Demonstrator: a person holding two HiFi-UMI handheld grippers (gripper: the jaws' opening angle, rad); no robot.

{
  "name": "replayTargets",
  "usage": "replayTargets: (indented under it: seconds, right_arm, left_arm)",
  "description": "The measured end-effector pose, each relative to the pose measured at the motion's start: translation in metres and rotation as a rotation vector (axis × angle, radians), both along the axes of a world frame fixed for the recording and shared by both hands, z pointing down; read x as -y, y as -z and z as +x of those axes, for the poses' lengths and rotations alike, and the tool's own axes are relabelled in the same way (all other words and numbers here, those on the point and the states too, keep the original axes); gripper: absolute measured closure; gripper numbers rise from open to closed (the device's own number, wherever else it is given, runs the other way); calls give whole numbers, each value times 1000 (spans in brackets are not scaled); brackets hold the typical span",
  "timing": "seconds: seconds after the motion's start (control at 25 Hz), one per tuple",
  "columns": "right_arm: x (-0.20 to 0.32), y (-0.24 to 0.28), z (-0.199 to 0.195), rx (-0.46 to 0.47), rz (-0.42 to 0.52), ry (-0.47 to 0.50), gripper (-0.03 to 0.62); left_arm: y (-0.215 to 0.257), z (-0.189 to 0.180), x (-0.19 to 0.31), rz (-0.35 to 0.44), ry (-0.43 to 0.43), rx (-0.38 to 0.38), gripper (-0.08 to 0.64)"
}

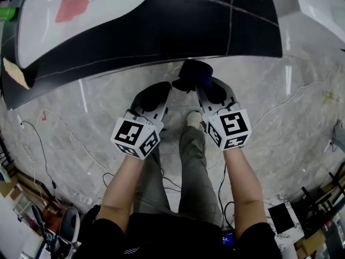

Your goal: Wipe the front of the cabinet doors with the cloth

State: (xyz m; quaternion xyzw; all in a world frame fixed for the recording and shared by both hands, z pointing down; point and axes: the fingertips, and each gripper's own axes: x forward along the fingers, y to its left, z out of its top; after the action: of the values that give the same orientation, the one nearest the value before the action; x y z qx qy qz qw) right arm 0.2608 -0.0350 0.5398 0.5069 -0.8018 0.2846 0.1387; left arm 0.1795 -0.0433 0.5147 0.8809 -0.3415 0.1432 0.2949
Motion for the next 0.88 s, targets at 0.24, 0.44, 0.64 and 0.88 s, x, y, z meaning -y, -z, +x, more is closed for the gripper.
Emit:
replayTargets:
  seconds: [0.24, 0.44, 0.64, 0.88]
  right_arm:
    - [3, -7, -61, 13, -16, 69, 522]
    - [7, -15, -110, 14, -29, 122, 522]
    - [12, -22, -150, 11, -42, 167, 522]
    - [18, -32, -186, -1, -51, 216, 522]
  left_arm:
    - [-4, -57, 4, -3, 63, 14, 543]
    - [-7, -107, 5, -11, 118, 24, 543]
    - [-10, -149, 3, -18, 173, 31, 543]
    - [-17, -187, 0, -34, 227, 38, 543]
